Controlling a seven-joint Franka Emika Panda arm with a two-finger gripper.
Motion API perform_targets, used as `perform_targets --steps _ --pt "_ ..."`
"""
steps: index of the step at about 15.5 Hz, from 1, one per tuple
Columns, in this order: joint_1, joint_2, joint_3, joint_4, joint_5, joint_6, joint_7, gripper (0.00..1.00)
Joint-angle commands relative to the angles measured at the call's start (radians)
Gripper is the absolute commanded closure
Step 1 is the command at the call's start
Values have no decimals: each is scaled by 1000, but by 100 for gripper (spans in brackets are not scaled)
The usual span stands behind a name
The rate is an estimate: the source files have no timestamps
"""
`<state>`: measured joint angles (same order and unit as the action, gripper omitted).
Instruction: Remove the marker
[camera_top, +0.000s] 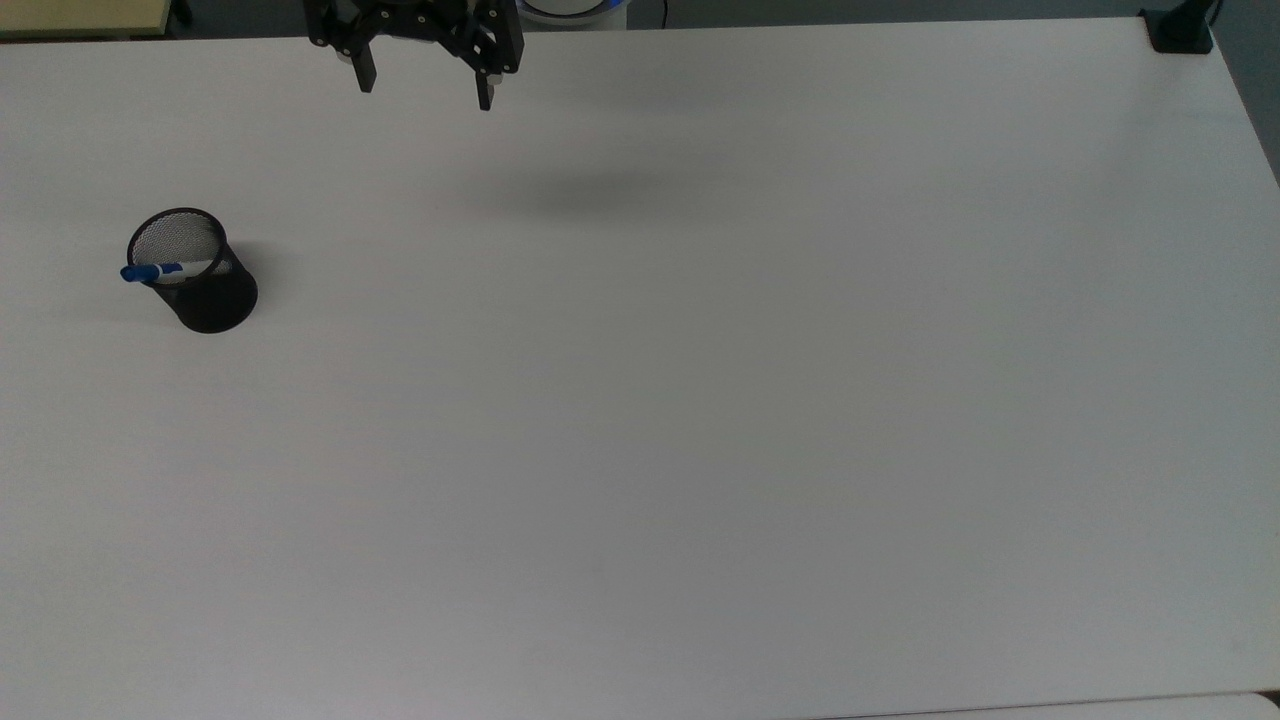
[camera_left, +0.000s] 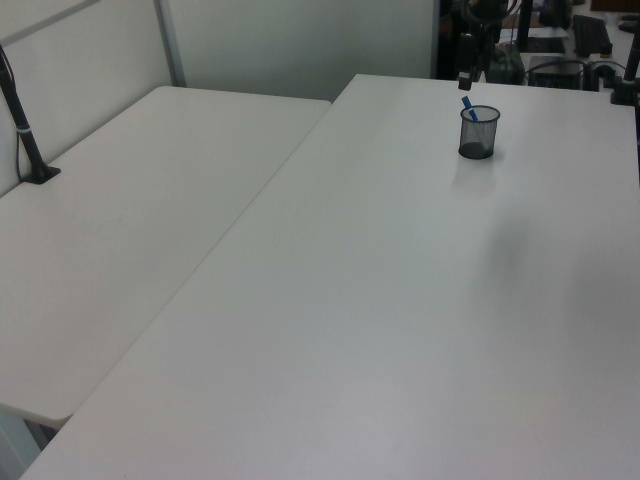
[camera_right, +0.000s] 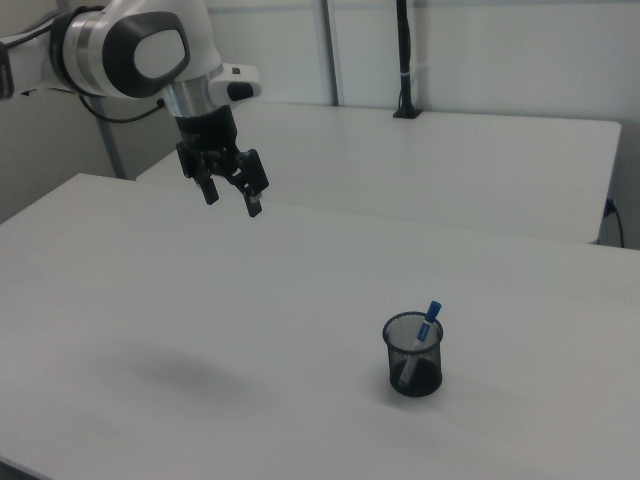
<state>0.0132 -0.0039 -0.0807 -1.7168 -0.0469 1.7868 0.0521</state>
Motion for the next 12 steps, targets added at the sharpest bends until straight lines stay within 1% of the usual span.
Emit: perform_targets --steps 1,12 --pt "2 5 -5 14 4 -3 -21 0" --pt "-5 2 -5 14 4 -6 -14 0"
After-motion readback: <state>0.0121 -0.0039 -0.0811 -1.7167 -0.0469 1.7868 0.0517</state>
